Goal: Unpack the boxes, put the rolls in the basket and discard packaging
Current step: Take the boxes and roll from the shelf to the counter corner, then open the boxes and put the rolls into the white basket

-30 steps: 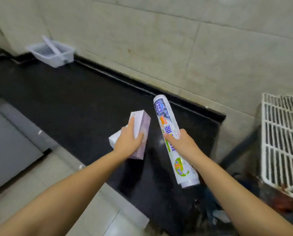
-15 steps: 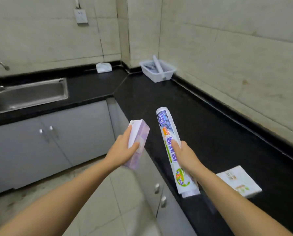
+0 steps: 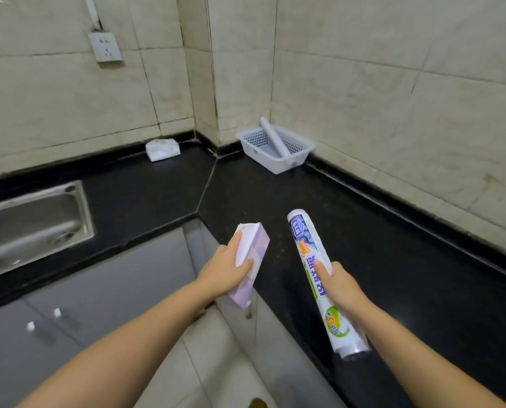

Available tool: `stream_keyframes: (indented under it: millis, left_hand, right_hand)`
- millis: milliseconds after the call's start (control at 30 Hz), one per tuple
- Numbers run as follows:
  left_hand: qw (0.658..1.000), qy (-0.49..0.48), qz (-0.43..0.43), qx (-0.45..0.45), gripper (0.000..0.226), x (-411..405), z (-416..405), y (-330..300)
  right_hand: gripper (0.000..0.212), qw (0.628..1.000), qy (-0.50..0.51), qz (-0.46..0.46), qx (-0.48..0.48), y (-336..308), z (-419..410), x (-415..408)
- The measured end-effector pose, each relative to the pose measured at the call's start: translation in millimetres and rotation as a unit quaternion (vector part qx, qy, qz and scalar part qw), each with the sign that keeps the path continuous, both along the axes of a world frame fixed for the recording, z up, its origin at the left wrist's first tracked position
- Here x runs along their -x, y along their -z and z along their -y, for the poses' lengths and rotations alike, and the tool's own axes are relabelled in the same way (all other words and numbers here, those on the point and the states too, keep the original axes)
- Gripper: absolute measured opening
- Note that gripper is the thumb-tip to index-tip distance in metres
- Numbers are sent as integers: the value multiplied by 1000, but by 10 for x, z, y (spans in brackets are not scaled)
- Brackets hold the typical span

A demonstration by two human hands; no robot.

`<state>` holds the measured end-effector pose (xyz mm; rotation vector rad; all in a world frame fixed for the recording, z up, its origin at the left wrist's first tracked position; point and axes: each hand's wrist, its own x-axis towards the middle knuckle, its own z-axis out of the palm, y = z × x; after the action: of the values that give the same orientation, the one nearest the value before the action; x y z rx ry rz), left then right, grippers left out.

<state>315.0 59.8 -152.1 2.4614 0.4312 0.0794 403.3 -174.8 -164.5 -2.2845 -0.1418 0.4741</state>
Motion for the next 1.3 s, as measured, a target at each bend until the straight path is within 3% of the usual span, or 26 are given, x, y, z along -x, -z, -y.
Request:
stream_keyframes:
  millis: [300, 600, 733, 833, 933, 1100, 1200, 1300]
  left_hand:
    - [994, 80, -60, -49, 71, -1479, -1000, 173]
    - [972, 190, -88, -104, 67, -2771, -1373, 426]
    - [936, 313, -70, -146, 66, -3297, -1495, 588]
    - [886, 413, -99, -184, 68, -3625, -1688, 684]
    - [861, 464, -108, -180, 72, -3771, -1815, 768]
    - [875, 443, -72, -180, 87, -3746, -1681, 783]
    - [903, 400, -89, -130, 70, -3799, -1501, 643]
    - [917, 391, -27, -66, 52, -3798, -1403, 425]
  right_hand:
    - [51, 998, 37, -5, 60, 270, -867, -1422]
    - [56, 974, 115, 23, 197, 477, -1371, -2104]
    - [52, 959, 182, 24, 215, 592, -1570, -2210]
    - [52, 947, 229, 13, 227, 665, -1774, -2210]
    - [53, 933, 267, 2, 242, 696, -1943, -2198]
    - [62, 923, 275, -18, 267, 689, -2019, -2179]
    - [70, 930, 268, -42, 249, 629, -1970, -2190]
    - [85, 945, 250, -86, 194, 538, -1826, -2197]
